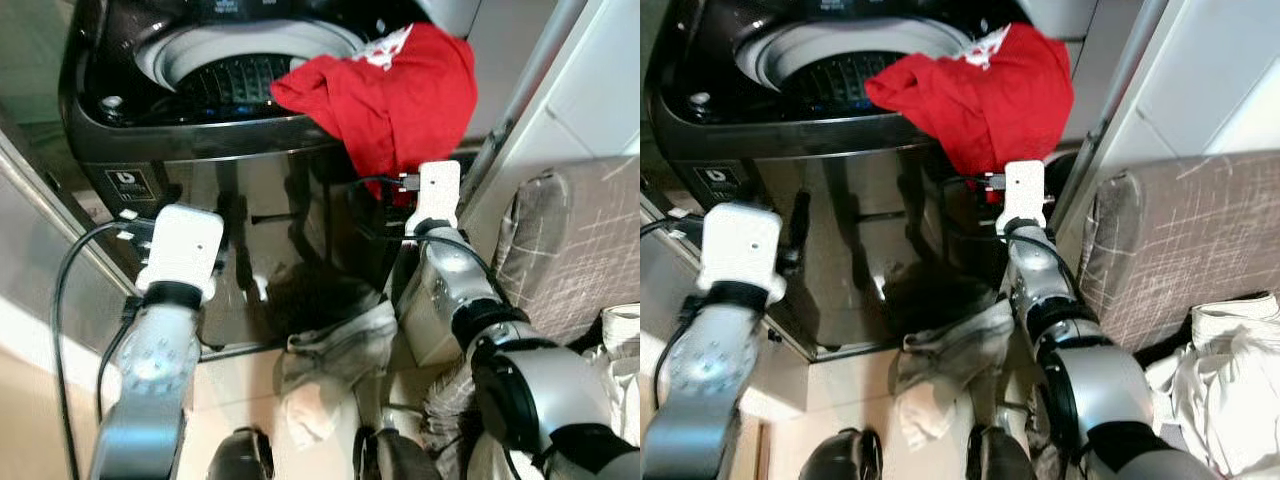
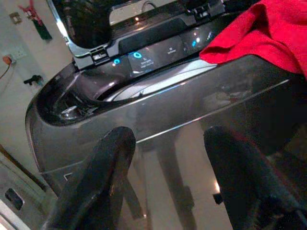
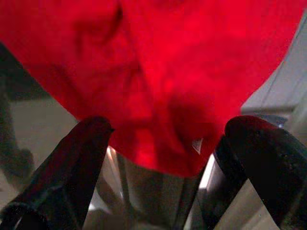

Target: Clothes washing

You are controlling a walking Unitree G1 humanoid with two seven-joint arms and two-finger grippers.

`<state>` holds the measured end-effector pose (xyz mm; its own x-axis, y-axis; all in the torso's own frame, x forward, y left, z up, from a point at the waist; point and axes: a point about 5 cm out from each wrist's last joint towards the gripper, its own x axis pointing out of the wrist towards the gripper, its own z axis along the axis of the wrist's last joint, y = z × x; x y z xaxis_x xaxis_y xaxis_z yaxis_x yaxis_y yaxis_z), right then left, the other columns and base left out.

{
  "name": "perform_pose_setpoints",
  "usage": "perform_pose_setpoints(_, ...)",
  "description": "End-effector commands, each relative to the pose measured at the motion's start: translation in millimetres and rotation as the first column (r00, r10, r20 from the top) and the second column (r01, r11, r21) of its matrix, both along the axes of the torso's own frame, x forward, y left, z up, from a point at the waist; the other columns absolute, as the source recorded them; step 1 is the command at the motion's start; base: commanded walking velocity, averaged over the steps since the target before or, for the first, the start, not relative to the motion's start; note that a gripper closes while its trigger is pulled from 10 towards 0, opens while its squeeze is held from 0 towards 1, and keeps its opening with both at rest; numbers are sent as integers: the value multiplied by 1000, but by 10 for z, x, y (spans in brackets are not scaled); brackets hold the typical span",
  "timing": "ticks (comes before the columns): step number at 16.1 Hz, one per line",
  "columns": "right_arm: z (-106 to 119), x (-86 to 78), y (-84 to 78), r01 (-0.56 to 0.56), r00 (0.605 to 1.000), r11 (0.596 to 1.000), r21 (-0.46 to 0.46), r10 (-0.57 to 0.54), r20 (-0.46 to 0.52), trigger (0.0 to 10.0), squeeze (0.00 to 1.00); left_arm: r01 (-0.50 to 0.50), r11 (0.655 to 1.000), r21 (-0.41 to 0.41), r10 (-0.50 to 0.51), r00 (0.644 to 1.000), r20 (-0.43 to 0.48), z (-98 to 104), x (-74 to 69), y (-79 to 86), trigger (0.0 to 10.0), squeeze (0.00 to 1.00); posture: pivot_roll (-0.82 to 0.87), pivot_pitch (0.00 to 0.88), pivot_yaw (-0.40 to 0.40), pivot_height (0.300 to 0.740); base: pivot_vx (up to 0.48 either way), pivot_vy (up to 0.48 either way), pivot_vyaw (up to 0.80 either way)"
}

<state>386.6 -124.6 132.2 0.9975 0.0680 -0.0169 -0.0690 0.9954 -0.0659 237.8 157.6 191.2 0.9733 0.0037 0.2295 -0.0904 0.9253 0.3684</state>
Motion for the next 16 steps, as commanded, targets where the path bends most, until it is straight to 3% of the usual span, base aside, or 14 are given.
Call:
perform_pose_setpoints(1,97,60,11,4,1000,999,-44,-4,-5,10000,0,-9,1000,15,9,1000,-19,7,-74,32,10000,0,185,256,6,731,0,0,0)
perform_pose_setpoints(7,70,87,-82,52,995,987,-150,-64,-77,10000,0,-42,999,25,43,998,-45,28,-271,88,10000,0,244,270,-6,731,0,0,0)
perform_pose_setpoints(10,161,136,-77,62,993,987,-151,-75,-87,10000,0,-38,999,24,40,998,-55,34,-283,70,10000,0,244,267,-6,731,0,0,0)
perform_pose_setpoints(15,585,273,8,37,999,977,-211,-34,17,10000,0,-36,999,-2,36,998,-57,5,-217,2,10000,0,212,231,-37,731,0,0,0)
perform_pose_setpoints(16,714,295,117,-5,998,974,-227,20,63,10000,0,-38,999,-9,38,998,-54,4,-193,-8,10000,0,201,224,-41,731,0,0,0)
